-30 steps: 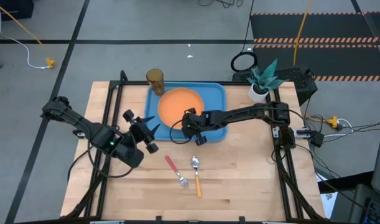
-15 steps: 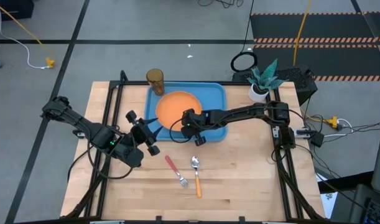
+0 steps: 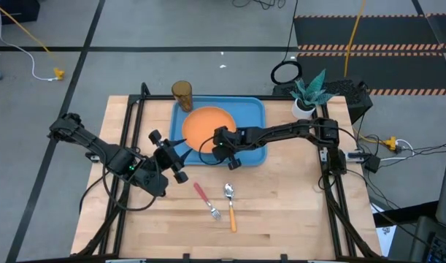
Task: Pick and place plate/cup/fork/spoon on tray
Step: Put the orange plate on the bottom right of the yellow cup
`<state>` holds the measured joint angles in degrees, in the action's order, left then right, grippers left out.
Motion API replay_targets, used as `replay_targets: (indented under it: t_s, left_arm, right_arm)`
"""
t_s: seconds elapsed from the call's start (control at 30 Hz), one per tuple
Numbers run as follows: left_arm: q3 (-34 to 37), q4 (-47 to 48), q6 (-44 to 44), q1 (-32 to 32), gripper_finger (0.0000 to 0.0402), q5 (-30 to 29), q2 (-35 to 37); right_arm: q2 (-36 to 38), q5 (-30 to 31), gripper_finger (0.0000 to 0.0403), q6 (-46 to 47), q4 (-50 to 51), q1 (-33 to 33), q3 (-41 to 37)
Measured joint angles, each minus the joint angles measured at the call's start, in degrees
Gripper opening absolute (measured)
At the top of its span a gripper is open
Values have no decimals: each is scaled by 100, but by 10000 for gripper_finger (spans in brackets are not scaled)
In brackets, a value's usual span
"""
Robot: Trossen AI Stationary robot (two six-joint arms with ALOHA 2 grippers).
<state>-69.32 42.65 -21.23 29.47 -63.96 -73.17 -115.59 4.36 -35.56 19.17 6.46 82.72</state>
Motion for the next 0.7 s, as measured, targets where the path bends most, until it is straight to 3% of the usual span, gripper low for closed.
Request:
replay_targets:
  t_s: [0.47, 0.7]
  left_arm:
    - [0, 0, 25, 22, 170, 2, 0]
    - [0, -20, 33, 22, 170, 38, 0]
  right_arm:
    - [0, 83, 43, 52, -86, -3, 0]
    - [200, 332, 46, 511, -16, -130, 2]
